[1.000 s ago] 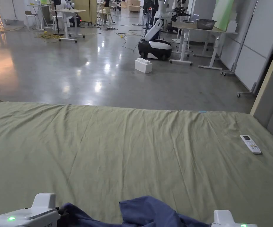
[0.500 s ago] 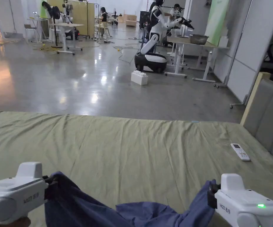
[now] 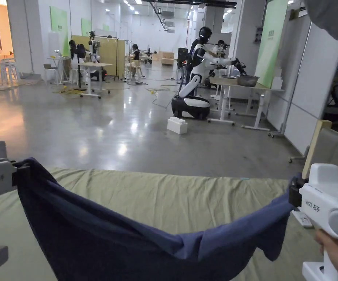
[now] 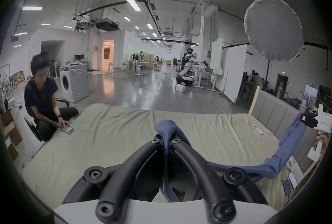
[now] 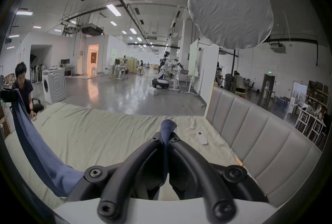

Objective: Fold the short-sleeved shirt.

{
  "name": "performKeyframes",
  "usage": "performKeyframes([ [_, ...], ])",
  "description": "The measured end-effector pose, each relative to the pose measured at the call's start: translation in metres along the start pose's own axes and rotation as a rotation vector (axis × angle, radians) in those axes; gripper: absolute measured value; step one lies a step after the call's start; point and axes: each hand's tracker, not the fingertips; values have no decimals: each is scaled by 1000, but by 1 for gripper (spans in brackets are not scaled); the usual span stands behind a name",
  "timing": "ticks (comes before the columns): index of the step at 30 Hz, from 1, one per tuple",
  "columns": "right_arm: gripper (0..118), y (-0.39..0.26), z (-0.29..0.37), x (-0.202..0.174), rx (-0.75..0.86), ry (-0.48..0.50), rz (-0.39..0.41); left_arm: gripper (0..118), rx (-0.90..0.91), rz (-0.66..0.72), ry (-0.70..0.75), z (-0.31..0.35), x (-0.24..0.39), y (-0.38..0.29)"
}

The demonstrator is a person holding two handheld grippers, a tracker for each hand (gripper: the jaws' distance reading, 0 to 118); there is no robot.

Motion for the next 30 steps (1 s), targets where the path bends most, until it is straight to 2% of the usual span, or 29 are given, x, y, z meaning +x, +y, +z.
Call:
performKeyframes([
  [8,4,51,-11,6,79,-49,8,5,30,13,81,-10,-12,50],
  [10,4,58,-18,4,87,-65,30,5,28,-16,91,-18,-11,54],
  [11,4,61,-23,4,81,-65,24,5,95,-91,115,-20,-8,60],
  [14,4,70,-35,2,74,-71,21,5,99,-95,115,-31,-6,67],
  [22,4,103,-67,0,96,-87,-21,5,78,-25,141,-56,-9,94],
  [26,4,110,-77,-2,121,-105,18,5,75,-9,139,-61,-15,96],
  [30,4,91,-76,-6,105,-109,19,5,53,-20,147,-65,-20,75],
])
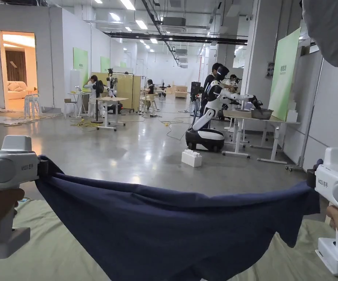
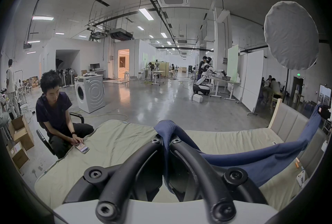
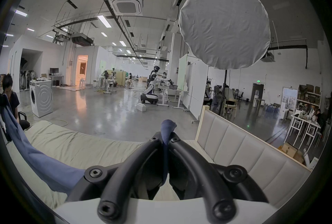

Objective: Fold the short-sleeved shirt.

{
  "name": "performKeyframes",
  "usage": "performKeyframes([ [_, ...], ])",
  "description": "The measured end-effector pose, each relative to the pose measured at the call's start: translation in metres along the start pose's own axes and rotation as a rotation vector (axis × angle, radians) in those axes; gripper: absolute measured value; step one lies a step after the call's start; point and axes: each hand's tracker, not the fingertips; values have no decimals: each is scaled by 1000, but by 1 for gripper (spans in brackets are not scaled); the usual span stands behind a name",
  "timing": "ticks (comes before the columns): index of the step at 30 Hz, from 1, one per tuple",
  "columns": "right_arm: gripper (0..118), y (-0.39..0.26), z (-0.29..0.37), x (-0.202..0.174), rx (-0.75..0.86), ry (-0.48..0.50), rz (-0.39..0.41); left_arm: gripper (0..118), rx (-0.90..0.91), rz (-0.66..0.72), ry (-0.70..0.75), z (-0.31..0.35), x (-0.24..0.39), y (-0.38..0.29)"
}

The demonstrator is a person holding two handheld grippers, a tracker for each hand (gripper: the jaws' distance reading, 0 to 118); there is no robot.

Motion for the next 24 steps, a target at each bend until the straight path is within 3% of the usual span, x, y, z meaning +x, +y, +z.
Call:
performKeyframes([
  [9,4,-110,19,3,-152,26,6,5,-98,20,-25,15,-16,-112],
  [15,4,-193,79,-2,-257,50,63,5,-185,44,-42,59,-28,-207],
  [19,4,-247,120,-4,-345,74,57,5,-255,42,-40,94,-37,-267],
  [24,4,-304,153,-7,-406,64,151,5,-354,69,-30,128,-48,-328],
])
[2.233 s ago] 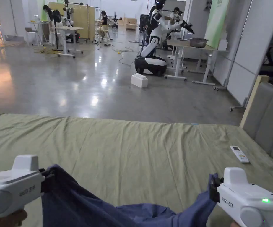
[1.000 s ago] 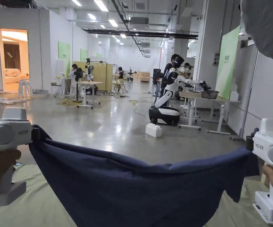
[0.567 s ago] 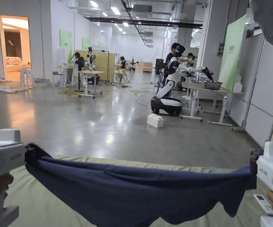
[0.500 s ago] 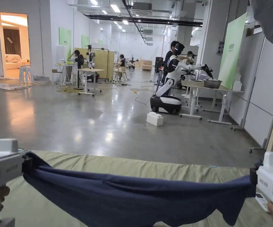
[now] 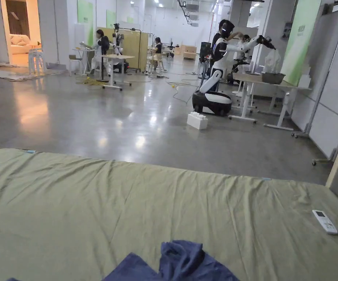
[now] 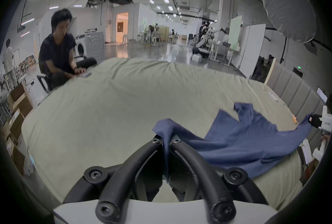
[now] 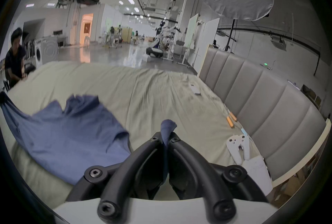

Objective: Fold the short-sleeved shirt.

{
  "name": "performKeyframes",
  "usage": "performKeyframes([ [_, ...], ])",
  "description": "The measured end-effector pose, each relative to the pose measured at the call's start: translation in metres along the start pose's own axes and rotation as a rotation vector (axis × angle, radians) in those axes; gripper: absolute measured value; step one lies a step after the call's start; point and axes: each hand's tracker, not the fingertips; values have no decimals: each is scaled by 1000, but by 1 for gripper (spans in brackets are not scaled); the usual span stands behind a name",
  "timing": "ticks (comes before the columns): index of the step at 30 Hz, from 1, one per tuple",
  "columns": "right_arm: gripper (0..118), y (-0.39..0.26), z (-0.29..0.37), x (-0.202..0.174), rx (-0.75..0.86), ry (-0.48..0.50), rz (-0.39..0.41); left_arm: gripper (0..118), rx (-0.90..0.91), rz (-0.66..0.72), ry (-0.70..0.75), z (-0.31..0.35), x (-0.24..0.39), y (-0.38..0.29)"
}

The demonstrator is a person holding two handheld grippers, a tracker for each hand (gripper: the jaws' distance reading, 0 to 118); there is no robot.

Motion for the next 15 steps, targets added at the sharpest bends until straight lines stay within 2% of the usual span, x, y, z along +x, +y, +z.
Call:
performKeyframes([
  [3,4,-20,-1,-3,-45,2,-2,5,-49,57,1,-5,-11,-24],
  [8,4,-48,-12,-10,-120,4,20,5,-90,52,0,-18,-26,-52],
  [11,4,-56,-13,-11,-146,10,5,6,-107,47,5,-24,-28,-59],
  [12,5,-58,-12,-12,-151,9,2,9,-117,39,5,-25,-28,-64],
  [15,6,-59,-8,-17,-154,13,4,32,-126,-35,70,-25,-21,-61],
])
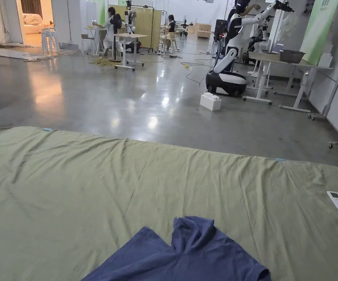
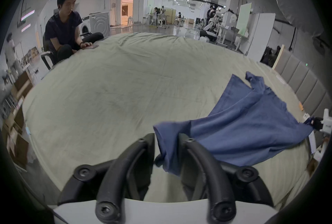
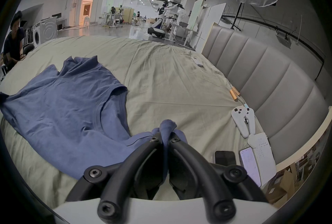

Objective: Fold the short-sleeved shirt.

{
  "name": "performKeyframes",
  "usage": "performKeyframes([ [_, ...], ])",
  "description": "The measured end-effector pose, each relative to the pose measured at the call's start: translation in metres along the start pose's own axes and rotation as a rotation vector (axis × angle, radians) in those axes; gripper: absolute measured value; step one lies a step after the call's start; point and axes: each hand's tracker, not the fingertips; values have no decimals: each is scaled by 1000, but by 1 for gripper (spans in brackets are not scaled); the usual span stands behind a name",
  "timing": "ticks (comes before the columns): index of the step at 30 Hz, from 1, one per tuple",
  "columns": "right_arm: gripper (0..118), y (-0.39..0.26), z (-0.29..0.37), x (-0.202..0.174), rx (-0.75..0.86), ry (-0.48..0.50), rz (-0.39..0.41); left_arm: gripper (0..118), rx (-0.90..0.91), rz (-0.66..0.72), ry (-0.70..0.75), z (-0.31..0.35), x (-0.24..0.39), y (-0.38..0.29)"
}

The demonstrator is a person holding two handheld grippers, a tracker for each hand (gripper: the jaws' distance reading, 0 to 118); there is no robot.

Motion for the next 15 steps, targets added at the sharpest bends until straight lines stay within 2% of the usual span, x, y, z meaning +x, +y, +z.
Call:
performKeyframes([
  [1,11,1,4,-2,8,-1,1,45,12,-3,-11,4,3,1],
  [2,21,2,7,-3,30,5,-4,58,29,-11,-3,6,6,5],
  [3,38,4,11,-5,47,5,-11,67,45,-19,13,8,10,9],
  [4,58,9,16,-8,64,6,-17,69,66,-31,37,10,15,15],
  [5,71,14,21,-12,79,4,-29,69,97,-55,53,16,23,19],
  [6,76,18,25,-14,100,2,-39,69,115,-69,57,19,28,24],
  [12,77,48,53,-38,306,28,-102,68,293,-128,-14,47,83,56],
  [14,70,60,65,-48,363,48,-145,64,346,-116,-35,56,105,68],
  [15,62,65,70,-52,398,56,-164,59,373,-114,-37,60,114,71],
])
